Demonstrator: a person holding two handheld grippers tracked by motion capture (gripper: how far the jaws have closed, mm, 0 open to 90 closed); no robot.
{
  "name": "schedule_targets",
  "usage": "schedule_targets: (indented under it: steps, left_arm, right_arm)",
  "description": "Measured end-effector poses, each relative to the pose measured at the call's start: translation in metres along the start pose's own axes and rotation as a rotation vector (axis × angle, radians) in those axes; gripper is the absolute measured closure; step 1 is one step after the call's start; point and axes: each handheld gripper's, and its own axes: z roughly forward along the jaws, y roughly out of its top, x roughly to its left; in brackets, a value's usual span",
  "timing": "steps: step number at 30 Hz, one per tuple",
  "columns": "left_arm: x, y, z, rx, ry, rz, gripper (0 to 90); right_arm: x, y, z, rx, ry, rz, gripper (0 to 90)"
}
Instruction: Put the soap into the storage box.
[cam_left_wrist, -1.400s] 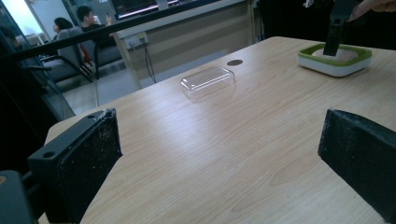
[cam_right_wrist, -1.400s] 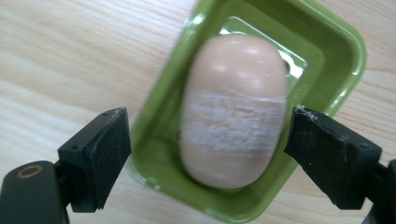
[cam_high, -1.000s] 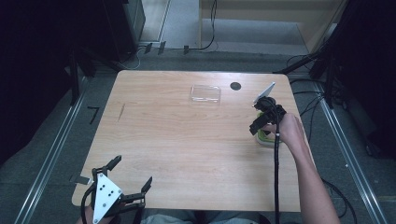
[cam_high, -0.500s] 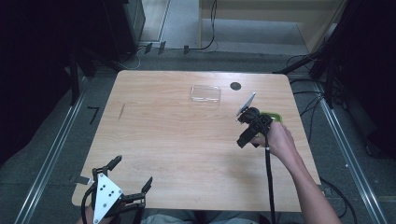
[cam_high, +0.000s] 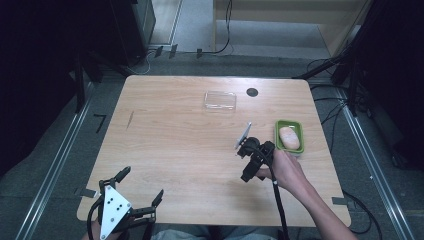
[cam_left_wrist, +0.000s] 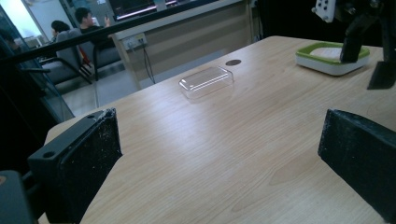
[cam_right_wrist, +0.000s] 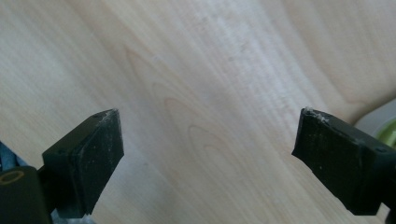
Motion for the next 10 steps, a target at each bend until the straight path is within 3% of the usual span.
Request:
schedule_targets:
  steps: [7,10]
  left_arm:
    - [0.000,0.000,0.001,0.001,0.000,0.002,0.0]
    - [0.000,0.000,0.002,-0.001,0.001,-0.003,0.0]
  right_arm:
    - [0.015,-0.010,0.010,-0.027,0.009,-0.038,11.4]
    - [0.020,-0.017,0.023,-0.044,0.016,-0.041,12.9]
